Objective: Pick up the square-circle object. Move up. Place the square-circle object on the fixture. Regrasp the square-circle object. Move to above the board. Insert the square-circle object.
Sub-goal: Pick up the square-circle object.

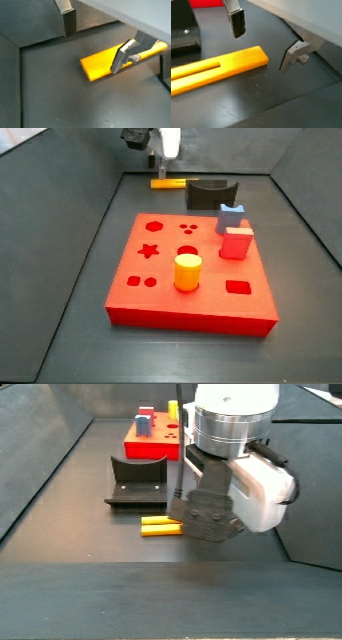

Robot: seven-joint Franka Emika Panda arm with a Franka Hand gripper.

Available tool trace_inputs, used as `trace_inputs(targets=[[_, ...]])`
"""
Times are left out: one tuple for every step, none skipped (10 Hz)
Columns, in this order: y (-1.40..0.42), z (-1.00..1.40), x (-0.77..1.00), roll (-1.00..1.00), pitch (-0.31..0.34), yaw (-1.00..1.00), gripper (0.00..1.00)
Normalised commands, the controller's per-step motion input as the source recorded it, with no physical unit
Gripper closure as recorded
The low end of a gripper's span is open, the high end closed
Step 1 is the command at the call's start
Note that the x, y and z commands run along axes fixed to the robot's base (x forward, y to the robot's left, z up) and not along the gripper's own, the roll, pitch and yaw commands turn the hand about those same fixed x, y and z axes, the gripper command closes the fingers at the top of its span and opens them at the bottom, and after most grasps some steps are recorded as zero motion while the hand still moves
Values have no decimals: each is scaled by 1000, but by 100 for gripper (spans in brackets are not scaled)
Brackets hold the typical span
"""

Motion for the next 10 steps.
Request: trace_inputs(targets=[[-57,0,-57,-443,-284,-677,0],[-54,-334,229,-247,-171,-594,0],[-94,-406,437,-236,-126,-440,0],[-94,-503,597,-220,-100,-346,0],[-123,-729,454,-153,-157,-317,0],[0,-557,43,-163,-250,-260,0],[0,-460,-63,-153,-359,-171,0],[0,-360,-180,-190,-390,-57,0],[0,-294,-263,-166,-397,-9,0],[0,-231,0,-141,-237,0,0]])
